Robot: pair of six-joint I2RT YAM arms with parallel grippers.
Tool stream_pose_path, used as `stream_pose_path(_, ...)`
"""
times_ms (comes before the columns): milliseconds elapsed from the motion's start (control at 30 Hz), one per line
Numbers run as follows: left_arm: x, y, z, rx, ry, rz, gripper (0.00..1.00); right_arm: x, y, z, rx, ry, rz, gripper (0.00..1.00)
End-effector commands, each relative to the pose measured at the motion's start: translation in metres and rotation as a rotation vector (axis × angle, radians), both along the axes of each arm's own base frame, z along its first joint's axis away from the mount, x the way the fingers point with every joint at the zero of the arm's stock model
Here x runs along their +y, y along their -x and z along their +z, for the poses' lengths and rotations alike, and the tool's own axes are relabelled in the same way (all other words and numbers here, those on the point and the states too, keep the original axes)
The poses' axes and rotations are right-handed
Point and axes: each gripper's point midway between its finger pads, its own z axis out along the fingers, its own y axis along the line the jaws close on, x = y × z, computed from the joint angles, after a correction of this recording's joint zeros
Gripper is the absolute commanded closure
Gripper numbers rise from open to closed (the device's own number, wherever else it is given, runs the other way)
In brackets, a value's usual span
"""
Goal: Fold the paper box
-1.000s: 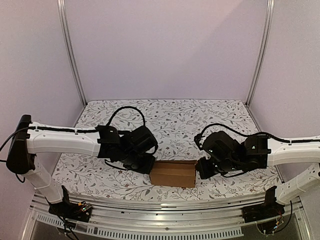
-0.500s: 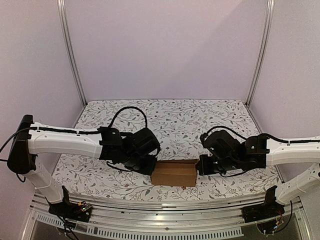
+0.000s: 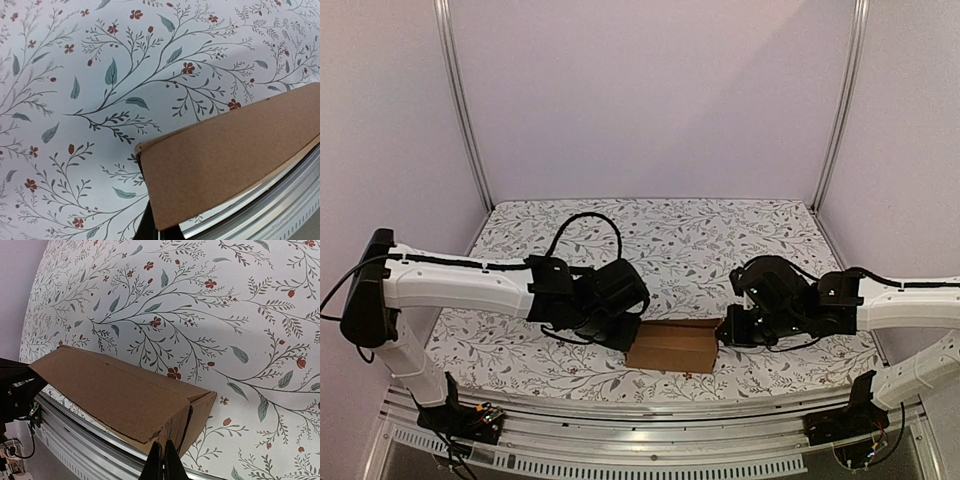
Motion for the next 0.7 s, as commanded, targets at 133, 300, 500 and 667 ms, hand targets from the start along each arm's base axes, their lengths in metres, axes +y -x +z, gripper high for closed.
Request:
stream_pose_path(133,0.019,0.03,-0.054,0.127,-0.162,-0.051,1.0,0.014,0.001,0.015,0.005,-0.109,0.024,1.0)
stream_pose_path(300,0.019,0.03,-0.054,0.127,-0.162,-0.051,1.0,0.005,0.006,-0.003,0.017,-0.057,0.034,1.0)
stream_pose_path(500,0.02,0.03,-0.053,0.126,-0.166,-0.046,1.0,-0.019,0.009,-0.028,0.014,0.035,0.015,1.0)
stream_pose_path(667,0.019,0.03,-0.054,0.133,-0.172,-0.044,1.0,-0.03,0.012,-0.038,0.0,0.085,0.008,1.0)
